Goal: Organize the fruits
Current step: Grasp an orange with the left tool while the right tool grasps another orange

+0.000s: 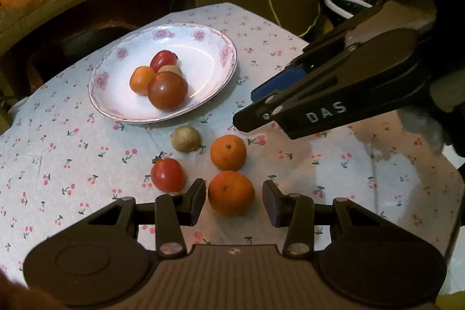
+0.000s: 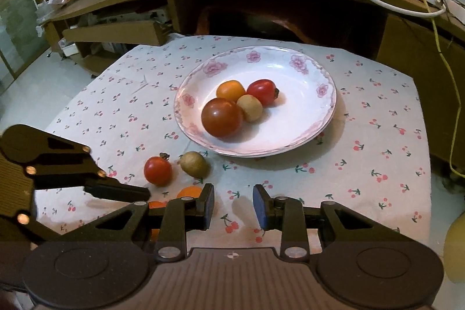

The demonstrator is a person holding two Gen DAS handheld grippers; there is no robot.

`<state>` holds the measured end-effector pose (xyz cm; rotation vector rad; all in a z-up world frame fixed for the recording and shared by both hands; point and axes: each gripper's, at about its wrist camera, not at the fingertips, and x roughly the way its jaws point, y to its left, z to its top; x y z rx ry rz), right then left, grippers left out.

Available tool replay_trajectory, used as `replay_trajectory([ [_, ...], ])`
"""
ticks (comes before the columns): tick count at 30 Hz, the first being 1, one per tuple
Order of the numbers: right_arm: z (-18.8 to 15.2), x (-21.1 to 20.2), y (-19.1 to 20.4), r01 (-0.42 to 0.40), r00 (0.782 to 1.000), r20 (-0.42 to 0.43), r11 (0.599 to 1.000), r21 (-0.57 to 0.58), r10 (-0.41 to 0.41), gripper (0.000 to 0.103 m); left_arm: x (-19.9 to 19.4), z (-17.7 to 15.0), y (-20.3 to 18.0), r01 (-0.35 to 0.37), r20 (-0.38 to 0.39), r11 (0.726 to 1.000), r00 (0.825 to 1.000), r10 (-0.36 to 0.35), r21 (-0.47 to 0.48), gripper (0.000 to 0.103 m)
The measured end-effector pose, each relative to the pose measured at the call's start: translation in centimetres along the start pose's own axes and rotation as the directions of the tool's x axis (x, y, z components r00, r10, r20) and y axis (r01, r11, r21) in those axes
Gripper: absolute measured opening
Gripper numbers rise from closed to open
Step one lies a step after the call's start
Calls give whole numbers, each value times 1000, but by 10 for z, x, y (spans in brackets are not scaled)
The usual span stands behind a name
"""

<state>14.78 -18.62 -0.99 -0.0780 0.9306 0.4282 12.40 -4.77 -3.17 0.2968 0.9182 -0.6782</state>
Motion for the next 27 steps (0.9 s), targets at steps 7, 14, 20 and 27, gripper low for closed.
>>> replay_trajectory([
  [7, 0, -3, 2, -17, 1000, 0, 1000, -15, 17, 36, 7, -2, -2, -25, -20, 1000, 999, 26, 9, 41],
  [14, -1, 0, 9, -48, 999, -22, 998, -36, 47, 37, -3, -7, 6, -57, -19, 998, 998, 58, 13, 40],
  [20, 0, 12, 20, -72, 996, -54, 996, -53, 69, 37, -10, -11, 18, -76, -21, 997, 997, 76, -6, 40],
  [27, 1, 22, 29, -86, 994, -77, 994, -70, 81, 37, -8, -17, 24, -97, -30, 995, 995, 96, -11, 41],
])
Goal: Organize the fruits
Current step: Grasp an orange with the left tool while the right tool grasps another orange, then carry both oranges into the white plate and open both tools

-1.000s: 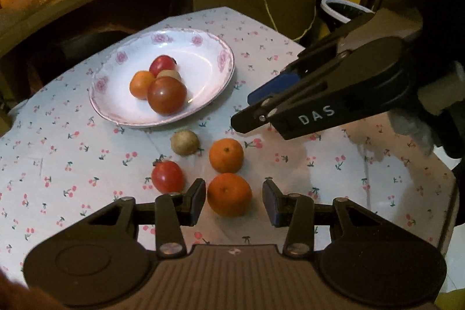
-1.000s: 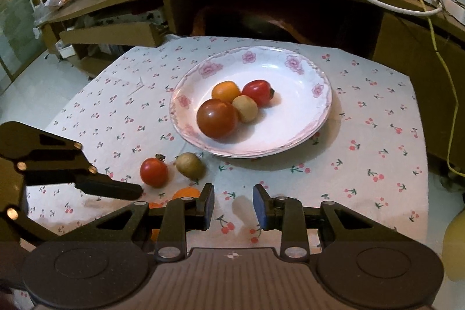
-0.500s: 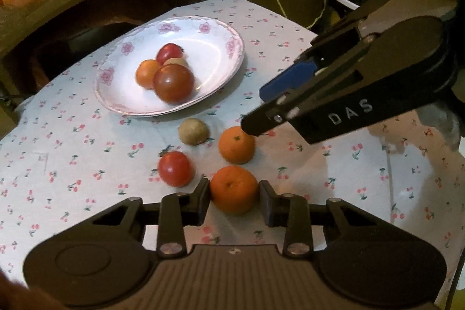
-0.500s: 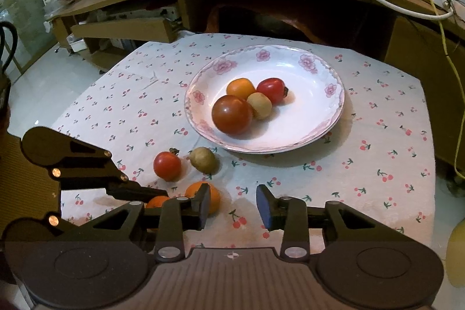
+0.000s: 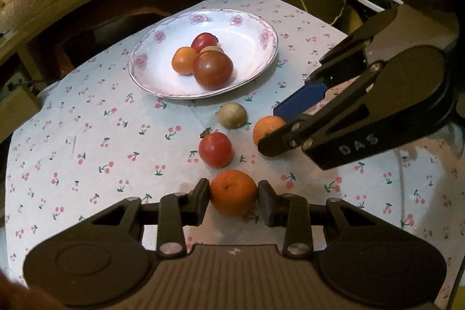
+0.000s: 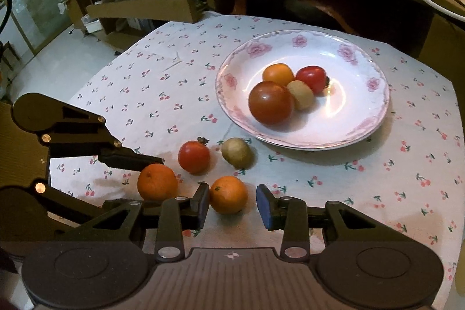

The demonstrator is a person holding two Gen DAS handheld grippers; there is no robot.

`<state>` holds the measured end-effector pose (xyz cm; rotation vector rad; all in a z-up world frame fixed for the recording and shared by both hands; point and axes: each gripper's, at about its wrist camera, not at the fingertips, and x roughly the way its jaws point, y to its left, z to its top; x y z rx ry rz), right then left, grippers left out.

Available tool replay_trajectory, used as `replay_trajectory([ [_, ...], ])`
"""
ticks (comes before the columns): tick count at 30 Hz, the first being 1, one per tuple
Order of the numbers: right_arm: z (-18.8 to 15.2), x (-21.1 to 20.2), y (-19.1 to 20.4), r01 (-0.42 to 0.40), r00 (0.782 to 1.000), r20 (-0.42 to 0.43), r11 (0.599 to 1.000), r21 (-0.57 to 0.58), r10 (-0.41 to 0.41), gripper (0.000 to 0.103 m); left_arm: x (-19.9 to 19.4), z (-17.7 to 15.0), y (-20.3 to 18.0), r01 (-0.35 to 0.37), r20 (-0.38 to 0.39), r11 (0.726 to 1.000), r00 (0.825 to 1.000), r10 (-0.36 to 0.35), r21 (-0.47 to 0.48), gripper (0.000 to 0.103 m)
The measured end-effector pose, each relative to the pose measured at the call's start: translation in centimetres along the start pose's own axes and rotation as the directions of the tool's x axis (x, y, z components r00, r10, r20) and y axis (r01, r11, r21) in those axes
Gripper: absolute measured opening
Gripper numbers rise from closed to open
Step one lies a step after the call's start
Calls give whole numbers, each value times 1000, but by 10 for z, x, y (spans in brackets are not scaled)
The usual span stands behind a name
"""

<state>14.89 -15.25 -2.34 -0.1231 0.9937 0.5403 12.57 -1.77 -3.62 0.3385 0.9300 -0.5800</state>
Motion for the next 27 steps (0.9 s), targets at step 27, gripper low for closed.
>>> replay_trajectory([
  [27, 0, 2, 3, 36, 999, -29, 999, -8, -36, 30, 0, 3, 5, 11, -2, 1000, 1000, -11, -27, 40],
])
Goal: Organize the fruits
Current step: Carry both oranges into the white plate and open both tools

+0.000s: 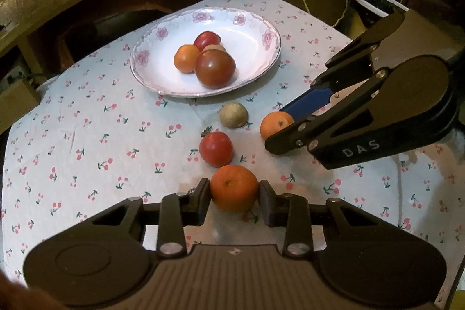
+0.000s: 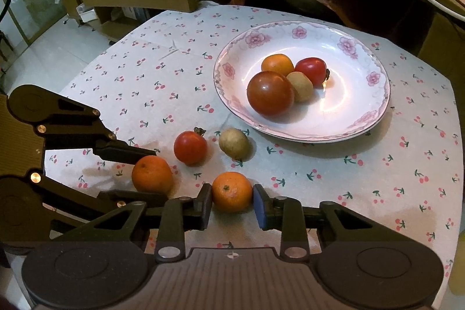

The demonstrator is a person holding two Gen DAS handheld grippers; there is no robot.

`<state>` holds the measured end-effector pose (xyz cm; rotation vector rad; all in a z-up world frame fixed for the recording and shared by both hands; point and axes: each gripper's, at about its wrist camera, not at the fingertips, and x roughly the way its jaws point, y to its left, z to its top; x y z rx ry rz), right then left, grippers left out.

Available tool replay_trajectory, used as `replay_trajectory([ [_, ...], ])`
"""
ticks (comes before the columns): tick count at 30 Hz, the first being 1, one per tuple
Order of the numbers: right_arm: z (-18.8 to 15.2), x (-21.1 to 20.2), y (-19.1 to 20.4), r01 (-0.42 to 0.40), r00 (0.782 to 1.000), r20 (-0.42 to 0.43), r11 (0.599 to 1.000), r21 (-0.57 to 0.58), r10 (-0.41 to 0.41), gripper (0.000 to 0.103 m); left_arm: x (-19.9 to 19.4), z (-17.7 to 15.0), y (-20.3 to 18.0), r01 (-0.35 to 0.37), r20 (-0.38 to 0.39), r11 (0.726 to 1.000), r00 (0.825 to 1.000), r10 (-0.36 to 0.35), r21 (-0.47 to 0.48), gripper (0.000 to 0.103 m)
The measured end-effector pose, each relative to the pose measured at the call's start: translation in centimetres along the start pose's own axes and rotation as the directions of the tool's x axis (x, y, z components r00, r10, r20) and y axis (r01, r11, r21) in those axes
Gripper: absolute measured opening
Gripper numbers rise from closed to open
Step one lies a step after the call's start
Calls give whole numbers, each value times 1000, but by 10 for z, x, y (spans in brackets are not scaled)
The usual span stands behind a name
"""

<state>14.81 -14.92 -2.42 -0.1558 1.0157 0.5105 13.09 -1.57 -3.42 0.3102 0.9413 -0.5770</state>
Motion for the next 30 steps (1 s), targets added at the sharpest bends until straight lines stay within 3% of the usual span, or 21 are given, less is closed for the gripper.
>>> replay_trajectory([
  [8, 5, -8, -3, 9, 999, 34, 1000, 12, -9, 30, -8, 14, 3, -35, 48, 999, 998, 36, -12, 40],
  [19, 26, -15, -21, 70, 990, 119, 994, 81, -80, 30, -5, 58, 15, -112, 143, 993, 983, 115, -28, 40],
  [30, 35, -2, -37, 129, 981, 129, 986, 104, -142, 30, 21, 68, 34, -147, 127, 987, 980, 154, -62, 40],
])
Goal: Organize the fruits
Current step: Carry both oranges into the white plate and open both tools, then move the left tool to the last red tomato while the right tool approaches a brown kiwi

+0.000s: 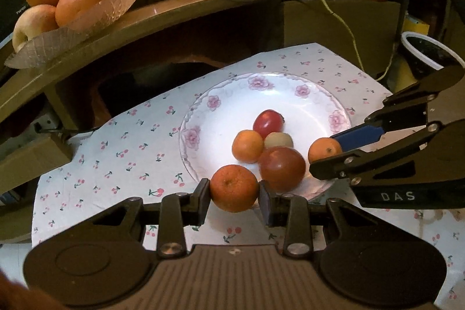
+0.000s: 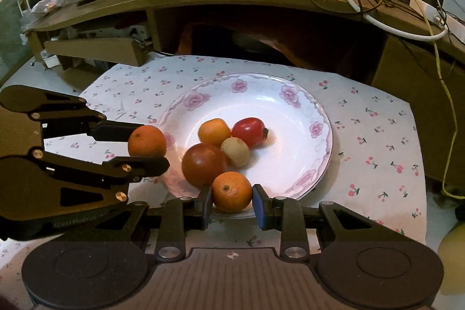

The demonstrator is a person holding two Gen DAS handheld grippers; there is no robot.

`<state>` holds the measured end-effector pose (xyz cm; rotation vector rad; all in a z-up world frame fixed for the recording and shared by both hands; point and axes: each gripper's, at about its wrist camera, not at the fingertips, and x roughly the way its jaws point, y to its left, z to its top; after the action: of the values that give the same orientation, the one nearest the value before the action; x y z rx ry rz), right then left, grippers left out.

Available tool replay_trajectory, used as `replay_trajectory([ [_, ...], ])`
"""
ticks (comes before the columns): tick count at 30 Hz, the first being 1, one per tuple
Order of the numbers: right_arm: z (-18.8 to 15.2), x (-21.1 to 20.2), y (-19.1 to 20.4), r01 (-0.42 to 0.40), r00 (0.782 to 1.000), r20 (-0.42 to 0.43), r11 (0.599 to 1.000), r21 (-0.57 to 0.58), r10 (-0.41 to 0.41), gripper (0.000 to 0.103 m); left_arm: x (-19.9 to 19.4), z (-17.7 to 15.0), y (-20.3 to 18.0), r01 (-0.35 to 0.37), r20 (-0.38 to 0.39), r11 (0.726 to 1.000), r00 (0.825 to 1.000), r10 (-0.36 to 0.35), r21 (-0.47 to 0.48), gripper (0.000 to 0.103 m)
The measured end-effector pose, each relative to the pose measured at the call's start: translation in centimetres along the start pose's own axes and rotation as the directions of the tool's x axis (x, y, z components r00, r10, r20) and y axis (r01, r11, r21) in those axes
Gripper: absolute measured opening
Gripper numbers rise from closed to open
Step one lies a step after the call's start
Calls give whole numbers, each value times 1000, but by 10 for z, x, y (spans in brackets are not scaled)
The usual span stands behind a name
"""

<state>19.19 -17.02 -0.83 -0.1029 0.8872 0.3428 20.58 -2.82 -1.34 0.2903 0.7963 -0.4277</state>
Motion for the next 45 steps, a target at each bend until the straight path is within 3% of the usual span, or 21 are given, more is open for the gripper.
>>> replay_trajectory([
  [22, 4, 3, -12, 28, 999, 45, 999, 39, -29, 32, -3, 1, 5, -7, 19, 999, 1000, 8, -38, 42],
  [30, -2, -13, -14, 43, 997, 69, 998, 45, -46, 32, -21, -4, -3, 35, 23, 999, 999, -35, -19, 42],
  [37, -21, -28, 7, -38, 999, 32, 999, 9, 38, 33, -42, -17, -12, 92, 2, 995, 996, -92, 36, 42],
  [45, -22, -13, 31, -91, 996, -13, 994, -52, 91, 34, -43, -41, -6, 107, -77, 990, 992, -99, 97, 43],
])
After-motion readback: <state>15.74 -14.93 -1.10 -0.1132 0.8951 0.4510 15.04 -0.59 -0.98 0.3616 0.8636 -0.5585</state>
